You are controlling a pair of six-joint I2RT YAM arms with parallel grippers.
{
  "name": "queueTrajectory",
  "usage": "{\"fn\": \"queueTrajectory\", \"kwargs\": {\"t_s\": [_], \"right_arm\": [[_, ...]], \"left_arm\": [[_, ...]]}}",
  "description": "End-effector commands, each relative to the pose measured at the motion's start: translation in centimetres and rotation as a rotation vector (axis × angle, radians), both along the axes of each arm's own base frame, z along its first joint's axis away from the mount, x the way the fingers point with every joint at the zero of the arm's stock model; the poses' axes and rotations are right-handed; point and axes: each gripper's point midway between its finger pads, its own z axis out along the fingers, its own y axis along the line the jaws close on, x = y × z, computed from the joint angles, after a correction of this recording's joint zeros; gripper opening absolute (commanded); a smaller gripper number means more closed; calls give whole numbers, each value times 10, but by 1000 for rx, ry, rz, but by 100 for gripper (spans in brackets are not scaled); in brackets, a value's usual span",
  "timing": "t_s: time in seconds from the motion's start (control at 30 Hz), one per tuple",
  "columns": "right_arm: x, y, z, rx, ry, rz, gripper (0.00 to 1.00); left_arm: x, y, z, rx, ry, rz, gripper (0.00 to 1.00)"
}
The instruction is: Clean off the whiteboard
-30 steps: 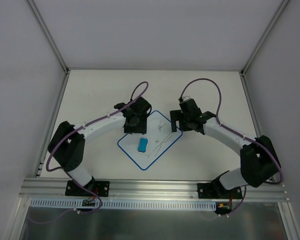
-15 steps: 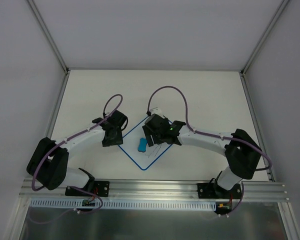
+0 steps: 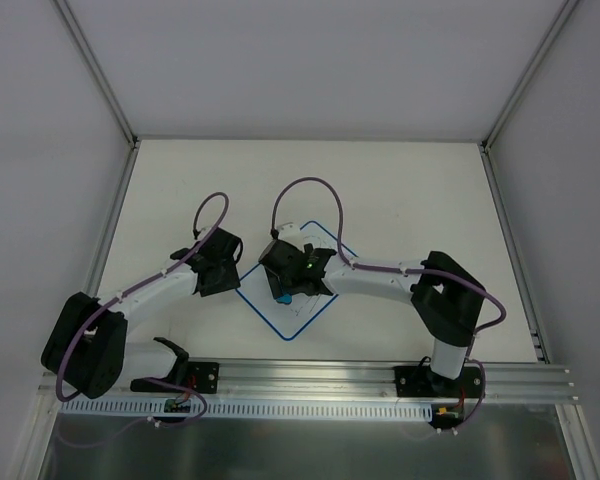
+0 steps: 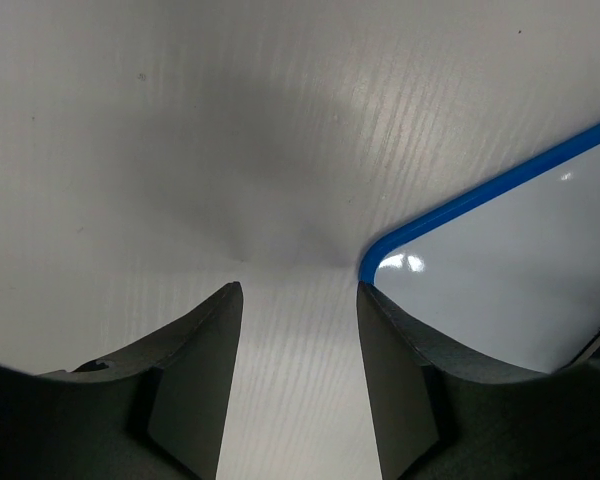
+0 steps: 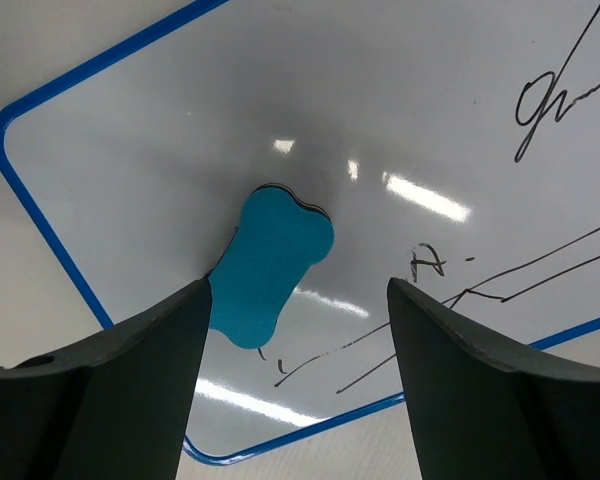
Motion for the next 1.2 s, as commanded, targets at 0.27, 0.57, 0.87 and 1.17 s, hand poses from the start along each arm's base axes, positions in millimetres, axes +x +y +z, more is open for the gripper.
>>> {"fn": "queueTrajectory", "kwargs": {"t_s": [0.27,0.57,0.87,1.17], "right_arm": [[8,11,-6,14,-32,-107,67],[7,20,-5,41,-24,-121,61],[8,22,1,78,-39,-163,61],[8,24,-3,105,-33,-229,61]], "left_arm": [[3,-2,4,-47,-50,1,50],[4,-6,4,-68,-52,-2,50],[3,-7,3,-73,-49,-9,50],[5,-9,2,-81,-48,-13,50]]}}
